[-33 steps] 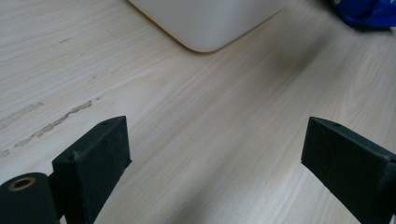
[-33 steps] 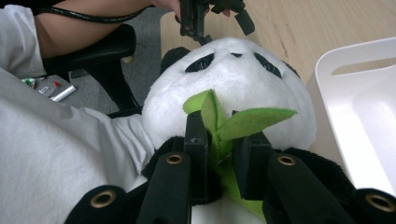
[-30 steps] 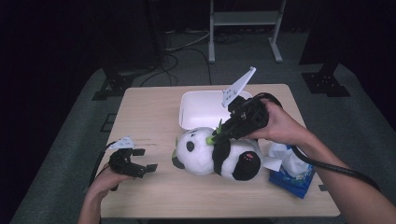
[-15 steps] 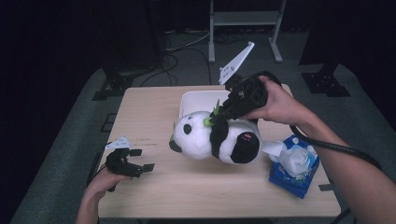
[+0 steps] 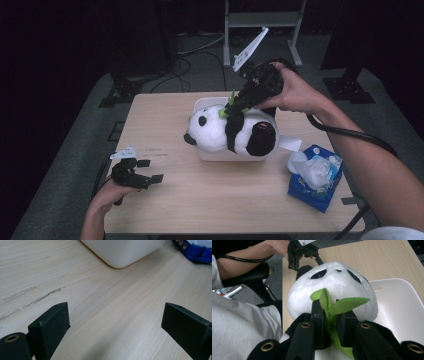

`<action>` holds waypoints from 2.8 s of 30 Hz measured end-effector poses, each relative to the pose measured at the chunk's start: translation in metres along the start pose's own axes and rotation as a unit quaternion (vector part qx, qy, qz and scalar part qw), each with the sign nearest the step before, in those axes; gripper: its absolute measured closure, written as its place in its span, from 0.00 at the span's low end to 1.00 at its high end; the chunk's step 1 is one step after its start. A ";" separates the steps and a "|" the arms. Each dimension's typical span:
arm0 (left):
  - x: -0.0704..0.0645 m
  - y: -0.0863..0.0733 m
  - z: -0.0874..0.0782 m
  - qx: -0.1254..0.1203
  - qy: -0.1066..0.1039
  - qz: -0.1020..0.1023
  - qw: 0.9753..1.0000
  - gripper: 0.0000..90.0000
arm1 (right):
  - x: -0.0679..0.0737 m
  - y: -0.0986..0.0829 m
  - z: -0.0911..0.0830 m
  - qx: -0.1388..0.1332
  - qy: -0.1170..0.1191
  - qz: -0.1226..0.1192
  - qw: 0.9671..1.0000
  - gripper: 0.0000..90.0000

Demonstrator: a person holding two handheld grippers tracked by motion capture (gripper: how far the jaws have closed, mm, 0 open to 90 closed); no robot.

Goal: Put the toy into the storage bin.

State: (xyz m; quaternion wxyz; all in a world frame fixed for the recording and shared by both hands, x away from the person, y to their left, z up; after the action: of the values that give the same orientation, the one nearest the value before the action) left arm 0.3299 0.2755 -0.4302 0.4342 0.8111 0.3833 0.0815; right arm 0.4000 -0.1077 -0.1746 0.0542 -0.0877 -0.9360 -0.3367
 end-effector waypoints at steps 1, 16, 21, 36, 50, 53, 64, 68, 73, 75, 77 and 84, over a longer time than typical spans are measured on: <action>0.001 0.000 0.000 -0.001 -0.001 -0.002 1.000 0.07 | -0.004 0.001 0.000 0.000 -0.001 0.001 1.000 0.85; 0.005 -0.003 -0.002 -0.005 0.003 -0.015 1.000 0.07 | -0.057 0.004 0.006 0.010 -0.010 0.025 1.000 0.85; 0.007 -0.004 -0.003 -0.003 0.004 -0.015 1.000 0.07 | -0.085 -0.002 0.017 0.018 -0.009 0.046 0.999 0.85; 0.008 -0.006 -0.003 -0.003 0.004 -0.020 1.000 0.07 | -0.126 -0.018 0.058 0.048 -0.014 0.082 0.995 0.85; 0.007 -0.006 -0.002 -0.002 0.003 -0.020 1.000 0.07 | -0.131 -0.027 0.074 0.070 -0.029 0.087 0.993 0.85; 0.007 -0.006 -0.002 -0.002 0.003 -0.020 1.000 0.07 | -0.129 -0.030 0.078 0.071 -0.027 0.087 0.993 0.85; 0.007 -0.006 -0.002 -0.002 0.003 -0.018 1.000 0.07 | -0.110 -0.036 0.094 0.078 0.004 0.072 0.994 0.85; 0.006 -0.006 -0.002 -0.001 0.003 -0.017 1.000 0.07 | -0.102 -0.036 0.096 0.077 0.015 0.064 0.995 0.85; 0.005 -0.005 -0.001 0.001 0.001 -0.016 1.000 0.07 | -0.101 -0.037 0.096 0.080 0.014 0.062 0.995 0.85; 0.005 -0.005 -0.001 0.002 0.001 -0.014 1.000 0.07 | -0.105 -0.040 0.096 0.077 0.010 0.070 0.995 0.84; 0.006 -0.005 -0.001 0.000 0.002 -0.017 1.000 0.07 | -0.109 -0.042 0.097 0.078 0.008 0.074 0.994 0.84; 0.006 -0.006 0.000 0.000 0.000 -0.019 1.000 0.07 | -0.113 -0.051 0.108 0.090 0.003 0.078 0.993 0.83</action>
State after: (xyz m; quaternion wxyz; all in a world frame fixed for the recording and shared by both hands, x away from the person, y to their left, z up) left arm 0.3310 0.2820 -0.4357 0.4354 0.8038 0.3985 0.0737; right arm 0.4963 -0.0915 -0.3071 0.0906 -0.1540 -0.9527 -0.2459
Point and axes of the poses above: each handheld gripper's, and its own axes: z roughly forward along the jaws, y roughly out of its top, x roughly to its left, the point moved 1 cm from there along z, roughly forward along the jaws, and after that the axes turned 3 degrees about y, right-handed, at the moved point
